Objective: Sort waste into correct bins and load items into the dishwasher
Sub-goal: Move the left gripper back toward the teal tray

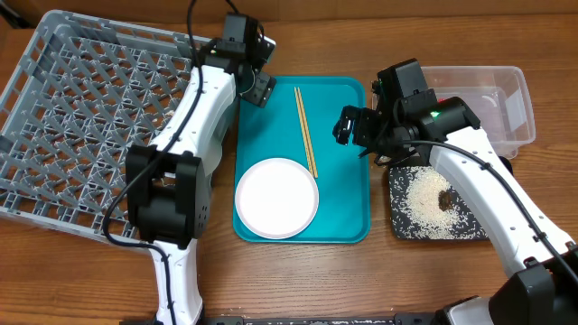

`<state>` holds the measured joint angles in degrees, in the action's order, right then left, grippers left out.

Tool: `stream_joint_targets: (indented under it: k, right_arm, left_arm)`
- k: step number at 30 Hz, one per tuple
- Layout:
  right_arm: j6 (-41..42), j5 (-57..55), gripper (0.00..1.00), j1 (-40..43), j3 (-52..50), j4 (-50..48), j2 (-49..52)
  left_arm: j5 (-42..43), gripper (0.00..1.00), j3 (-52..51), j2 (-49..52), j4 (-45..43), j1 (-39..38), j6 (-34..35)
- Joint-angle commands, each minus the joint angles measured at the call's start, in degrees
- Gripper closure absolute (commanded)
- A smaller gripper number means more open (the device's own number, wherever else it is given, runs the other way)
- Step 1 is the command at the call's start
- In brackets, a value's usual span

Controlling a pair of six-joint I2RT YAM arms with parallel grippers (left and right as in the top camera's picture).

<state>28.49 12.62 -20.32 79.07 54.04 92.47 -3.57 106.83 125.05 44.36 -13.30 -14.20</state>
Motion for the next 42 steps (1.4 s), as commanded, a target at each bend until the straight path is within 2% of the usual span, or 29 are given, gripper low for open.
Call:
stream_joint_targets:
  k: [1,18,23,42]
  right_arm:
    - [0.0,-0.6,0.0,-0.2,1.6,-0.2,-0.9]
    - [0.0,-0.6,0.0,-0.2,1.6,-0.2,-0.9]
    - [0.0,-0.6,0.0,-0.2,1.6,-0.2,-0.9]
    - [0.0,-0.6,0.0,-0.2,1.6,-0.2,-0.9]
  left_arm:
    - [0.2,0.2,-0.4,1.4,-1.3,-0.1,-1.0]
    - [0.0,0.21,-0.4,6.3,-7.9,0.0,-1.0]
    - [-4.6,0.21,-0.4,6.8,-9.2,0.2,1.2]
    - [-4.3,0.21,-0.4,6.8,-17.6,3.2,1.6]
